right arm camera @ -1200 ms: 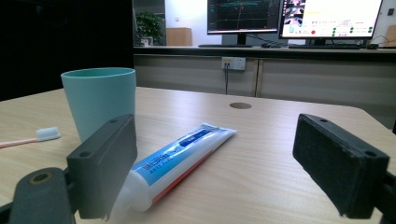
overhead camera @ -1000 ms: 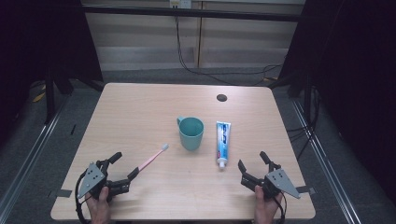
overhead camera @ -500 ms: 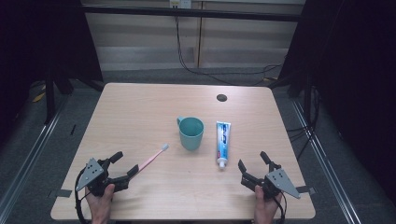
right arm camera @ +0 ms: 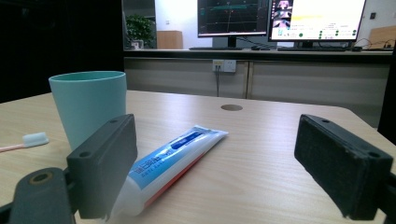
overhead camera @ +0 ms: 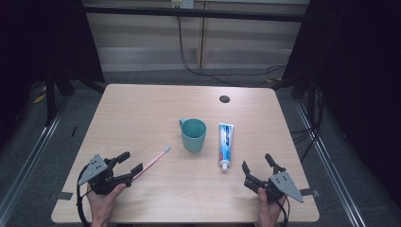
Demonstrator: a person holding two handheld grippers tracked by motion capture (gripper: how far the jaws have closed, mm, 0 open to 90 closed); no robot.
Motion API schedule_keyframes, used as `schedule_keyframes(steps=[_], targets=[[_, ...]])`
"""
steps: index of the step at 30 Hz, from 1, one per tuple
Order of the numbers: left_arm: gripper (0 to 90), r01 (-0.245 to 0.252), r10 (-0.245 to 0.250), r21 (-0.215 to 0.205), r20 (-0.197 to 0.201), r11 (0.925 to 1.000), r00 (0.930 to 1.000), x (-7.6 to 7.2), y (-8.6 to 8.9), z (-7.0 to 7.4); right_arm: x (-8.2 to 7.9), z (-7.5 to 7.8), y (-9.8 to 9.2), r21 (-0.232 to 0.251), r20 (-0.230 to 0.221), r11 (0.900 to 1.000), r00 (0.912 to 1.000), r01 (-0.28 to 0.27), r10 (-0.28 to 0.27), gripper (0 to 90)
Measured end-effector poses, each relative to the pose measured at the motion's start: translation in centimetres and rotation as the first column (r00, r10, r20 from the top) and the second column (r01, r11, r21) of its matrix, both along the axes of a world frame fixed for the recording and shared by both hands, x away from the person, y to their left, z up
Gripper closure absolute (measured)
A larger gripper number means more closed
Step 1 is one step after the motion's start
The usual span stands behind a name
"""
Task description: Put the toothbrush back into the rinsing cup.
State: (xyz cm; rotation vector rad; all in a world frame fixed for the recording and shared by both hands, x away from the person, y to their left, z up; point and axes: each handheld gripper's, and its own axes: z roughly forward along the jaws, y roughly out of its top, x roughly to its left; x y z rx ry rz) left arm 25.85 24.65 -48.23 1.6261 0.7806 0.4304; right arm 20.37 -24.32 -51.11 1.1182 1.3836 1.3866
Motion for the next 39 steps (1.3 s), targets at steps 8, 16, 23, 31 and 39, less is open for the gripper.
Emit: schedule_keyframes(steps=[8,16,23,31,39], targets=[[31.0,0.041,-0.040,0.024,-0.021,0.9989,0.9990,0.8,-0.4,1.6,0.0,0.0,0.0,-0.006,-0.002,1.000,1.0000,0.001,-0.001,12.7],[35.1,0.108,-0.105,0.056,-0.056,0.9925,0.9929,1.7,-0.3,3.7,0.1,0.0,0.0,-0.005,-0.001,1.000,0.9999,-0.014,0.014,12.8],[40.4,0.161,-0.143,0.166,-0.116,0.9729,0.9830,2.7,-1.1,4.8,0.1,0.0,0.0,-0.005,-0.007,1.000,0.9998,-0.018,0.018,12.8],[39.1,0.216,-0.170,0.232,-0.203,0.9484,0.9644,4.1,-2.0,5.9,0.1,0.0,0.0,-0.004,-0.006,1.000,0.9997,-0.022,0.022,12.9],[40.0,0.216,-0.141,0.305,-0.250,0.9277,0.9580,5.4,-2.6,6.9,0.1,0.0,0.0,-0.006,-0.007,1.000,0.9996,-0.028,0.028,12.9]])
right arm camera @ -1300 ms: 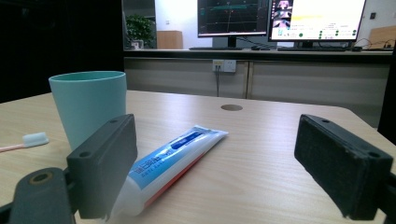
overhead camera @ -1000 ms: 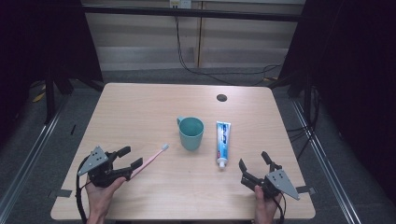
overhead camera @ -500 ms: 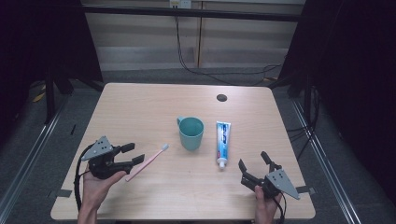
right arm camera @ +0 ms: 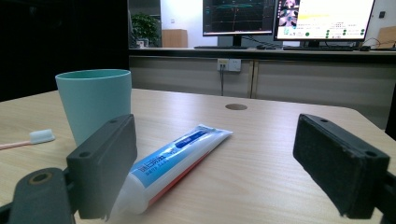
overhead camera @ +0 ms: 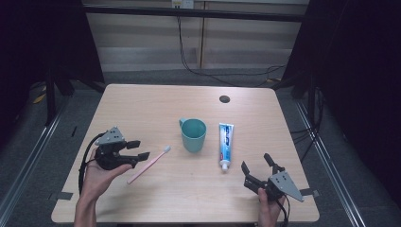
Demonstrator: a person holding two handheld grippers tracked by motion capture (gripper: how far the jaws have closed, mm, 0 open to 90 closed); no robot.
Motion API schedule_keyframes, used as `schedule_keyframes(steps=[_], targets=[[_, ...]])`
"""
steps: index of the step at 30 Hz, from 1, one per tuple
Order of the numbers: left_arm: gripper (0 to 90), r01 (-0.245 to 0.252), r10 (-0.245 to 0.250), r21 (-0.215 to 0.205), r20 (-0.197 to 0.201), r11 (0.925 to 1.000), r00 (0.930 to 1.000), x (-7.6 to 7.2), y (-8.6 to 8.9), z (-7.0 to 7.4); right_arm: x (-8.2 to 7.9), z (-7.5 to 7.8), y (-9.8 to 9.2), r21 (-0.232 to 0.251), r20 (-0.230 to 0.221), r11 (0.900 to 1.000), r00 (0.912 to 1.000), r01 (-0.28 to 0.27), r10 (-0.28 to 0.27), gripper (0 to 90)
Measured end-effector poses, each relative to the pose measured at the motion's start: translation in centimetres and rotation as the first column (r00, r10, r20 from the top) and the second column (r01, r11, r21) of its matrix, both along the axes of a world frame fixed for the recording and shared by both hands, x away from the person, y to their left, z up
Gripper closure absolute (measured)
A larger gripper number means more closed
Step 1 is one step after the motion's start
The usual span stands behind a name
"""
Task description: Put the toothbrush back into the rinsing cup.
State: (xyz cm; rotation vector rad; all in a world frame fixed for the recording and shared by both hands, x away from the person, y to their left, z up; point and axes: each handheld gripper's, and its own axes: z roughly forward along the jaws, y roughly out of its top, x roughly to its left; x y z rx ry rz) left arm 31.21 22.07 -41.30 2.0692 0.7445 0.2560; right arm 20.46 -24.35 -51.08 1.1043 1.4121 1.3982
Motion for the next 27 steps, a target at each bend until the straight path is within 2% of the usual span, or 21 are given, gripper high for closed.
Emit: schedule_keyframes(steps=[2,3,4,5,6,8,10,11,12,15,17,19,20,21,22,23,24,25,26,27], targets=[[40.9,0.019,-0.019,0.005,-0.038,0.9998,0.9991,0.5,-0.2,0.0,0.0,0.0,0.0,0.002,0.001,1.000,1.0000,0.001,-0.001,12.9],[44.7,0.028,-0.026,0.024,-0.071,0.9993,0.9971,1.1,-0.6,-0.3,0.0,0.0,0.0,0.002,0.003,1.000,1.0000,0.002,-0.002,12.9],[46.6,0.019,-0.014,0.072,-0.073,0.9972,0.9972,1.4,-0.8,-0.4,0.0,0.0,0.0,0.002,0.002,1.000,1.0000,0.001,-0.001,12.9],[48.1,0.019,-0.014,0.072,-0.073,0.9972,0.9972,1.4,-0.8,-0.4,0.0,0.0,0.0,0.002,0.002,1.000,1.0000,0.001,-0.001,12.9],[48.1,0.021,-0.012,0.102,-0.092,0.9945,0.9957,1.7,-1.0,-0.5,0.0,0.0,0.0,0.002,0.003,1.000,1.0000,0.002,-0.002,12.9],[47.9,0.041,-0.022,0.134,-0.141,0.9901,0.9898,2.3,-1.5,-0.6,0.0,0.0,0.0,0.002,0.002,1.000,1.0000,0.003,-0.003,12.9],[45.2,0.031,-0.004,0.167,-0.162,0.9854,0.9867,2.7,-1.6,-0.5,0.0,0.0,0.0,-0.002,-0.002,1.000,1.0000,0.006,-0.006,12.9],[44.6,0.031,-0.004,0.167,-0.162,0.9854,0.9867,2.7,-1.6,-0.5,0.0,0.0,0.0,-0.002,-0.002,1.000,1.0000,0.006,-0.006,12.9],[44.6,0.051,-0.011,0.209,-0.187,0.9766,0.9824,3.0,-1.7,-0.3,0.0,0.0,0.0,-0.002,-0.001,1.000,0.9999,0.010,-0.010,12.9],[45.6,0.045,0.001,0.226,-0.202,0.9731,0.9795,3.2,-1.9,-0.1,0.0,0.0,0.1,-0.002,-0.001,1.000,0.9999,0.011,-0.011,12.9],[47.3,0.067,-0.014,0.218,-0.233,0.9736,0.9723,3.6,-2.2,0.1,0.0,0.0,0.1,-0.002,-0.001,1.000,0.9999,0.012,-0.012,12.9],[50.3,0.083,-0.027,0.224,-0.241,0.9711,0.9702,3.7,-2.3,0.1,0.0,0.0,0.1,-0.002,-0.001,1.000,0.9999,0.012,-0.012,12.9],[50.7,0.106,-0.038,0.256,-0.257,0.9609,0.9656,4.0,-2.9,-0.1,0.0,0.0,0.1,-0.003,-0.002,1.000,0.9999,0.012,-0.012,13.0],[51.8,0.106,-0.038,0.256,-0.257,0.9609,0.9656,4.0,-2.9,-0.1,0.0,0.0,0.1,-0.003,-0.002,1.000,0.9999,0.012,-0.012,13.0],[51.8,0.106,-0.026,0.286,-0.272,0.9523,0.9620,4.1,-3.2,-0.4,0.0,0.0,0.1,-0.002,-0.003,1.000,0.9999,0.014,-0.014,13.0],[52.0,0.104,-0.011,0.325,-0.278,0.9400,0.9605,4.0,-3.6,-0.5,0.1,0.0,0.1,-0.005,-0.003,1.000,0.9999,0.014,-0.014,13.0],[53.0,0.115,-0.016,0.346,-0.277,0.9314,0.9609,4.0,-3.9,-0.7,0.0,0.0,0.1,-0.005,-0.003,1.000,0.9999,0.015,-0.015,13.0],[53.7,0.144,-0.034,0.332,-0.315,0.9324,0.9486,4.2,-4.2,-1.0,0.0,0.0,0.1,-0.005,-0.002,1.000,0.9999,0.016,-0.016,13.0],[56.1,0.144,-0.034,0.332,-0.315,0.9324,0.9486,4.2,-4.2,-1.0,0.0,0.0,0.1,-0.005,-0.002,1.000,0.9999,0.016,-0.016,13.0],[58.3,0.158,-0.031,0.353,-0.340,0.9221,0.9399,4.4,-4.5,-1.3,0.1,0.0,0.1,-0.004,-0.003,1.000,0.9999,0.015,-0.015,13.0]])
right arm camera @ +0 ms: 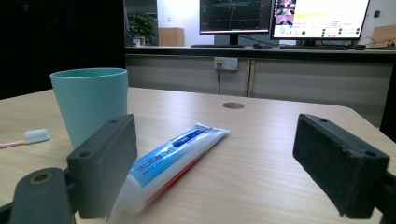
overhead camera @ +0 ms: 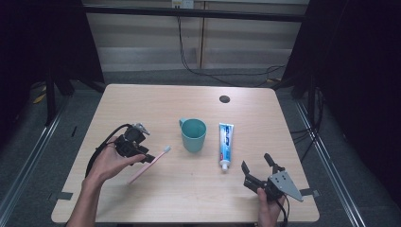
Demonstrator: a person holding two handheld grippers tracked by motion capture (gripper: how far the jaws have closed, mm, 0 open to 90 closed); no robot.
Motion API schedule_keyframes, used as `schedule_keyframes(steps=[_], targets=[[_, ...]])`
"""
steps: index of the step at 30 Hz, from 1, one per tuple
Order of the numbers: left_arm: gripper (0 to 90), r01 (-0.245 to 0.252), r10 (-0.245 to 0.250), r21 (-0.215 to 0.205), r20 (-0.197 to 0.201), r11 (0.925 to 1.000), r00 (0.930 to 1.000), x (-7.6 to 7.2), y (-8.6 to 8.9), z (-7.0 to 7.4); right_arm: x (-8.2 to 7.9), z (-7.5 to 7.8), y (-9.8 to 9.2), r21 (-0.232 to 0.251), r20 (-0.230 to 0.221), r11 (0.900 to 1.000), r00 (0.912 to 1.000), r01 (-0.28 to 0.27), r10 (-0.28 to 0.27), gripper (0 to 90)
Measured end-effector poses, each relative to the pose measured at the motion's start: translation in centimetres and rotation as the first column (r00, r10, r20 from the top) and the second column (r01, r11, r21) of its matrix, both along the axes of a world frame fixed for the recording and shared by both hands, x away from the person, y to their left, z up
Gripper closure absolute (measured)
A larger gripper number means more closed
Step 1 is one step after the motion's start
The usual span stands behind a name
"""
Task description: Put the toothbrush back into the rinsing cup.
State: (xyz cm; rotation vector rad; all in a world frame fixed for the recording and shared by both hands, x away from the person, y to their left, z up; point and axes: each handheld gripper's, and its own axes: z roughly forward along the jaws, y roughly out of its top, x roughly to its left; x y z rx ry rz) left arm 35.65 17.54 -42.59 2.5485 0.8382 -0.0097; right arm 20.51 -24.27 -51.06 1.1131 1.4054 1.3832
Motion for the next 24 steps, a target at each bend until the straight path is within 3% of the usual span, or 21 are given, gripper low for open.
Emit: schedule_keyframes(steps=[6,8,9,14,16,17,24], targets=[[59.4,-0.008,0.010,0.039,-0.039,0.9992,0.9992,0.6,-0.4,-0.6,0.0,0.0,0.0,-0.003,-0.002,1.000,1.0000,-0.002,0.002,13.1],[59.8,-0.014,0.016,0.046,-0.037,0.9988,0.9992,0.7,-0.5,-0.6,0.0,0.0,0.0,-0.002,-0.003,1.000,1.0000,-0.002,0.002,13.1],[57.3,-0.017,0.018,0.087,-0.006,0.9961,0.9998,0.6,-0.8,-0.7,0.0,0.0,0.0,-0.001,-0.001,1.000,1.0000,-0.003,0.003,13.1],[60.8,-0.017,0.019,0.108,-0.017,0.9940,0.9997,0.9,-1.1,-0.7,0.0,0.0,0.0,-0.002,-0.003,1.000,1.0000,-0.002,0.002,13.1],[64.5,0.002,0.001,0.123,-0.025,0.9924,0.9997,1.1,-1.3,-0.9,0.0,0.0,0.0,-0.002,-0.003,1.000,1.0000,-0.002,0.002,13.1],[64.8,0.009,-0.003,0.126,-0.049,0.9920,0.9988,1.3,-1.4,-1.3,0.0,0.0,-0.1,-0.001,-0.002,1.000,1.0000,-0.002,0.002,13.1],[67.1,0.037,-0.025,0.166,-0.074,0.9853,0.9969,1.9,-1.8,-2.4,0.0,0.0,0.0,-0.001,-0.002,1.000,1.0000,-0.002,0.002,13.1]])
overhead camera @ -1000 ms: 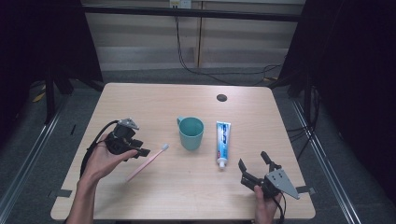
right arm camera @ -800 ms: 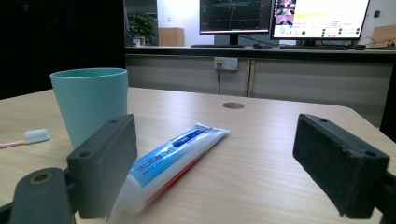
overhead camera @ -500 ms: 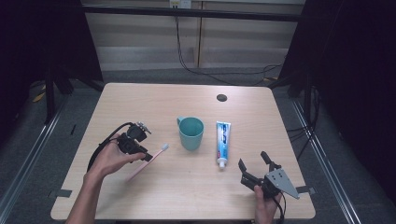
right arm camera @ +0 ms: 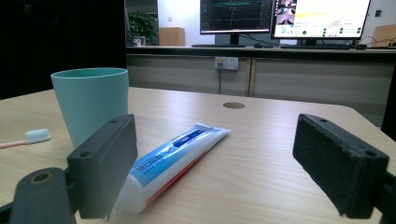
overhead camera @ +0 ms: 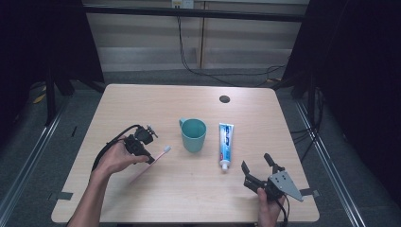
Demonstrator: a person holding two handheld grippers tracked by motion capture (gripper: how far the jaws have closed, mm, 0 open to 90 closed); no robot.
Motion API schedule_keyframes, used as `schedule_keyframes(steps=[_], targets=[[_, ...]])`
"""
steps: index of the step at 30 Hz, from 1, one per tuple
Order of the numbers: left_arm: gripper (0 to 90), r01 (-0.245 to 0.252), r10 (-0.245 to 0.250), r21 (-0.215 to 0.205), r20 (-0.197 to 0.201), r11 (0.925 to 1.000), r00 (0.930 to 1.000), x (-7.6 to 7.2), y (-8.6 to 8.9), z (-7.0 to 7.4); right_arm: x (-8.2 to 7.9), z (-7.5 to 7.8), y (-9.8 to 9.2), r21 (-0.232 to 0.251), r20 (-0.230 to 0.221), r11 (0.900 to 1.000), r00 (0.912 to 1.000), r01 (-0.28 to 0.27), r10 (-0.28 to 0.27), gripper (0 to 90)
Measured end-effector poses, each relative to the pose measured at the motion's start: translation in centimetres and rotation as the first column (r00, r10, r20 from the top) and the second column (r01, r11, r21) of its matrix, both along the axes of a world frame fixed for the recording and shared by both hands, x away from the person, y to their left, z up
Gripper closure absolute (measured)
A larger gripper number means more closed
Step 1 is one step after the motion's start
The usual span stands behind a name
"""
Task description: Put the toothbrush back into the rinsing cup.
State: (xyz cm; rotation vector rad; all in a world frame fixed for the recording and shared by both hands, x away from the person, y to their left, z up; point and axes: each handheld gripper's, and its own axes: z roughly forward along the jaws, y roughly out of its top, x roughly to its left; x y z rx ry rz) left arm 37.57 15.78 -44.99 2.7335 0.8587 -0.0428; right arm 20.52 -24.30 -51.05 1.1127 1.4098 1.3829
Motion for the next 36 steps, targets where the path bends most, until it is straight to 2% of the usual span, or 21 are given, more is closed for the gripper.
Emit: schedule_keyframes(steps=[4,12,15,17,22,23,33,36], targets=[[68.5,-0.001,0.001,0.030,0.004,0.9995,1.0000,0.2,-0.1,-0.4,0.0,0.0,0.0,0.000,0.001,1.000,1.0000,0.000,0.000,13.1],[73.3,-0.002,0.003,0.026,-0.025,0.9997,0.9997,0.2,-0.3,-0.5,0.0,0.0,0.0,0.002,0.000,1.000,1.0000,0.000,0.000,13.1],[74.3,-0.004,0.005,0.026,-0.017,0.9997,0.9998,0.2,-0.3,-0.6,0.0,0.0,0.0,0.002,0.000,1.000,1.0000,-0.001,0.001,13.1],[76.1,-0.004,0.003,-0.010,-0.035,0.9999,0.9994,0.3,-0.4,-0.9,0.0,0.0,0.0,0.002,0.002,1.000,1.0000,-0.003,0.003,13.1],[74.6,0.006,-0.005,0.025,-0.039,0.9997,0.9992,0.3,-0.7,-1.4,0.0,0.0,0.0,0.002,0.002,1.000,1.0000,-0.003,0.003,13.1],[74.6,0.018,-0.017,0.046,-0.037,0.9988,0.9992,0.2,-0.8,-1.6,0.0,0.0,0.0,0.004,0.003,1.000,1.0000,-0.003,0.003,13.1],[74.2,0.042,-0.040,0.087,-0.030,0.9953,0.9987,0.2,-1.4,-1.6,0.0,0.0,0.0,0.003,0.002,1.000,1.0000,-0.004,0.004,13.1],[68.0,0.050,-0.048,0.099,-0.017,0.9939,0.9987,0.1,-1.7,-1.6,0.0,0.0,0.0,0.004,0.003,1.000,1.0000,-0.004,0.004,13.1]])
